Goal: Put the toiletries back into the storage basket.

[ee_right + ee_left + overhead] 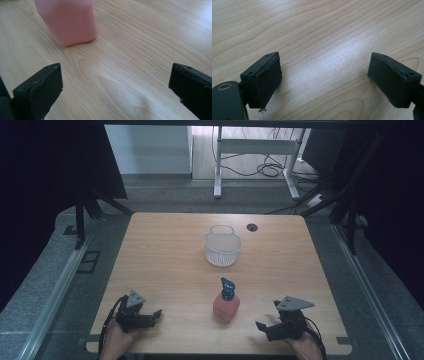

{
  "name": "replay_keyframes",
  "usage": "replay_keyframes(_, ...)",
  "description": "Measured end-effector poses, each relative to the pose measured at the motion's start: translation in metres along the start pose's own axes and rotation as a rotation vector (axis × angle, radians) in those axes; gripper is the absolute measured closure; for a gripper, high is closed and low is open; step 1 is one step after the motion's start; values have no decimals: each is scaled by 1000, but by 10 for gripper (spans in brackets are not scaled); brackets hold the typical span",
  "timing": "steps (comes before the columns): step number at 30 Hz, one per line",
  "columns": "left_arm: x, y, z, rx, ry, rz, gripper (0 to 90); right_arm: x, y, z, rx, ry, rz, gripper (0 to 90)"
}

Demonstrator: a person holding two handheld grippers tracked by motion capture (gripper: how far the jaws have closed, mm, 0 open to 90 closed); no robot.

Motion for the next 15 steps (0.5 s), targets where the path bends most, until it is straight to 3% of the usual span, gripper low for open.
replay_keyframes(15,0,0,0,3,0,3,114,6,-7,14,-11,17,20,0)
Point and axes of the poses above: each handheld gripper's, and its own axes: x roughly backward along the jaws, z roughly out of its top, y roughly to its right, the point moved 8 cm from there along -x, roughly forward along the jaws, and after that the axes turned 13 degrees about -z, right-handed, at the moved point
